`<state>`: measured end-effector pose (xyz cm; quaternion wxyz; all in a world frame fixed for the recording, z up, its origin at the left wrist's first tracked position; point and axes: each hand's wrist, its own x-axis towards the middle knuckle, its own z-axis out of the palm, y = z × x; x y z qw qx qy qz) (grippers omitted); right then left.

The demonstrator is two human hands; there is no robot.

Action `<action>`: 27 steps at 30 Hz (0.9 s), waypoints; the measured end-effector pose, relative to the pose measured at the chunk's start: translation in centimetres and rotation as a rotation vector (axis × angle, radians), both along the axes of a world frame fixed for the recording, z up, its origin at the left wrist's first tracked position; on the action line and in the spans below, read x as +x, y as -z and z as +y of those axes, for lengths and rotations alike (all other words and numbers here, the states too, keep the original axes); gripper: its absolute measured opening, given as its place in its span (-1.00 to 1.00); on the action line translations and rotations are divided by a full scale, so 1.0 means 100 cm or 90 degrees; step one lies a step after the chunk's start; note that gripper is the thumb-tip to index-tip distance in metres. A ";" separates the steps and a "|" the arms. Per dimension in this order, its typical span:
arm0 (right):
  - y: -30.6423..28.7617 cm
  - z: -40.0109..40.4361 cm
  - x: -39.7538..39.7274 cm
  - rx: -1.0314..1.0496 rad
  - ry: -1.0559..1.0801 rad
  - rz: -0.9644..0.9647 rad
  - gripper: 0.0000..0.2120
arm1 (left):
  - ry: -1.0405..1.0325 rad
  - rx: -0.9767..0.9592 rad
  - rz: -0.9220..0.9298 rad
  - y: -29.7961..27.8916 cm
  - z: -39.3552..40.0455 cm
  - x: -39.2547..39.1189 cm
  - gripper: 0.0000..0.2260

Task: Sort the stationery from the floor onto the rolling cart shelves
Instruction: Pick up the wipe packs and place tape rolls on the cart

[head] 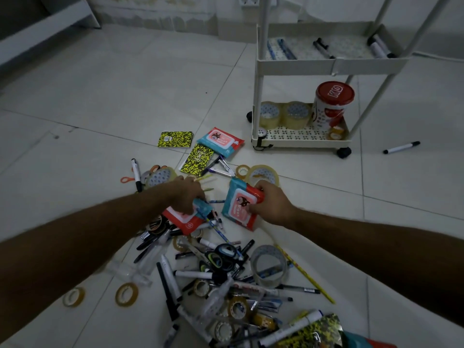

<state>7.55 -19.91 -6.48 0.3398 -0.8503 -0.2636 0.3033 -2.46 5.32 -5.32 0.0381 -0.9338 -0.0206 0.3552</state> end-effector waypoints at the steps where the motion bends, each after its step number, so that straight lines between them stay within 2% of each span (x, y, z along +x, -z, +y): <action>1: -0.003 -0.001 0.001 0.006 0.003 -0.009 -0.67 | 0.004 0.008 0.004 0.000 0.000 0.000 -0.47; 6: -0.016 -0.005 0.007 0.033 0.022 -0.007 -0.63 | -0.007 -0.002 -0.017 -0.003 0.002 0.000 -0.50; 10: -0.024 -0.007 0.011 0.082 0.032 0.006 -0.58 | -0.068 -0.041 0.007 -0.011 0.006 0.000 -0.46; 16: -0.044 -0.011 0.022 0.110 0.064 0.005 -0.65 | -0.098 -0.106 -0.023 -0.029 0.017 0.006 -0.58; 22: -0.059 -0.019 0.033 0.139 0.106 0.018 -0.62 | -0.149 -0.176 -0.159 -0.054 0.023 0.018 -0.74; 27: -0.075 -0.028 0.044 0.166 0.129 0.011 -0.61 | -0.203 -0.223 -0.306 -0.075 0.012 0.031 -0.63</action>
